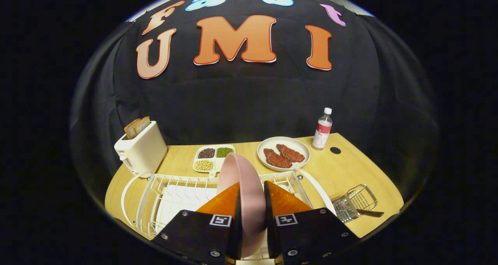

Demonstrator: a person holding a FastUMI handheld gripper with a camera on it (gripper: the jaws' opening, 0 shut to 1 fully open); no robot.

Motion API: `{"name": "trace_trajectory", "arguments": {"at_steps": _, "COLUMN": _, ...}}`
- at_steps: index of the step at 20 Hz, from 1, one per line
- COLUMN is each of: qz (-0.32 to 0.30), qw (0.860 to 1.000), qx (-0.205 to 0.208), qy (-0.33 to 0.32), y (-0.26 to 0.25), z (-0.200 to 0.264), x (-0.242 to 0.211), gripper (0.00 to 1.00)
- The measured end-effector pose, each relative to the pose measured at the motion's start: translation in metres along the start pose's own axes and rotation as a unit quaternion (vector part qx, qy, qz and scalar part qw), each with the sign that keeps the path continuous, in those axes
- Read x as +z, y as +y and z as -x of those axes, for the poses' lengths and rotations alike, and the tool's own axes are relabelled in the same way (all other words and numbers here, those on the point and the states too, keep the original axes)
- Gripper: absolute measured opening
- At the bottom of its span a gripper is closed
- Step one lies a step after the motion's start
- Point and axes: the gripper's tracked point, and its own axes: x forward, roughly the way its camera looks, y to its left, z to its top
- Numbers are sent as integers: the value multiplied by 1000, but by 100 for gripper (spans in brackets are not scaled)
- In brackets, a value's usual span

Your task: Take the plate from the dish rack, then take the spoon from the basket and place it into the plate.

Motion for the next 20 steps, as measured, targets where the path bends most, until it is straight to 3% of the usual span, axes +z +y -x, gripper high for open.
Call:
{"name": "trace_trajectory", "arguments": {"at_steps": 9, "qz": 58, "qw": 998, "qx": -24, "qy": -22, "y": 8, "z": 4, "x": 20, "gripper": 25}}
{"name": "trace_trajectory", "arguments": {"at_steps": 20, "qz": 72, "qw": 996, "qx": -43, "qy": -42, "y": 0, "z": 16, "x": 35, "gripper": 25}}
